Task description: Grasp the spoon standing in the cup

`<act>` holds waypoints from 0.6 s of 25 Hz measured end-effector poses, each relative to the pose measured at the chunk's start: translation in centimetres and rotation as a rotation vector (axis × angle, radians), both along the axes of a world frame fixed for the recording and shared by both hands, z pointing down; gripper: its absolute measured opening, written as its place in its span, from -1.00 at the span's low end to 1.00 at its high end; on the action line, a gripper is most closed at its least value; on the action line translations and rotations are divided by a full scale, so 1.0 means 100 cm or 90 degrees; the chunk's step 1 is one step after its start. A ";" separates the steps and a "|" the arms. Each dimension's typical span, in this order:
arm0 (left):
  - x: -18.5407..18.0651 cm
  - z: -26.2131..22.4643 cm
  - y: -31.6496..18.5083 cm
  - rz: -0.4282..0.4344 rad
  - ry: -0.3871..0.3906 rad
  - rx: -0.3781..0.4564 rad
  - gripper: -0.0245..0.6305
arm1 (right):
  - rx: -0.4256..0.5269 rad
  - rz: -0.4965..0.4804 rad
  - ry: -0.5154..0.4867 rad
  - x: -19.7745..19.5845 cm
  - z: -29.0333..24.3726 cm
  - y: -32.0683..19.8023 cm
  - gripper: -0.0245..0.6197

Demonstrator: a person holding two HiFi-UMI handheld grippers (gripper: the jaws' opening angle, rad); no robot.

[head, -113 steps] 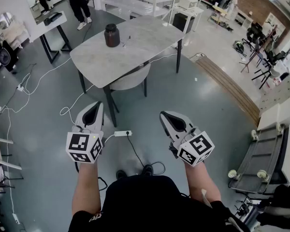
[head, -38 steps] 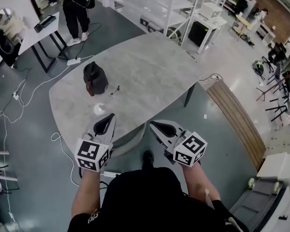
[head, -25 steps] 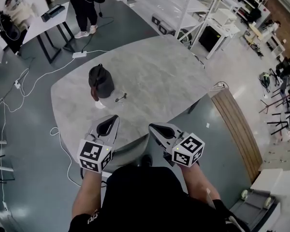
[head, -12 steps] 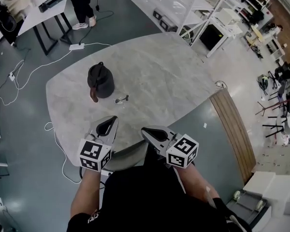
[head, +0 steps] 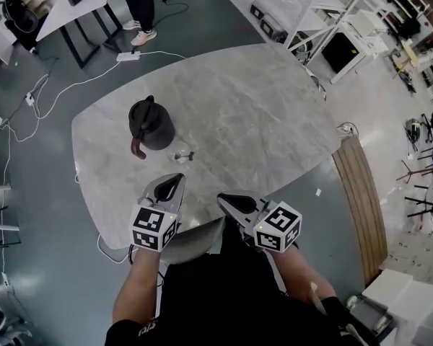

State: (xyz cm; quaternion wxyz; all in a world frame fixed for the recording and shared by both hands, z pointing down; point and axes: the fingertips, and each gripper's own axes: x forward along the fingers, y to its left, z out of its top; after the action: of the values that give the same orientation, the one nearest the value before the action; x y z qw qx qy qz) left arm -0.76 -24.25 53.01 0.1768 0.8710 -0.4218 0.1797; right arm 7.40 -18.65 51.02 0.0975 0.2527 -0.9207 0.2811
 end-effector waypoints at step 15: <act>0.011 0.056 -0.005 -0.036 -0.044 -0.058 -0.88 | -0.020 -0.028 0.011 0.011 0.006 -0.013 -0.94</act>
State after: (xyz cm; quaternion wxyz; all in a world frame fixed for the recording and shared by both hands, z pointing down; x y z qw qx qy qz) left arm 0.32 -24.74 58.62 0.2065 0.8429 -0.4438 0.2235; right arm 8.50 -19.99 51.63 0.1154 0.2333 -0.9206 0.2909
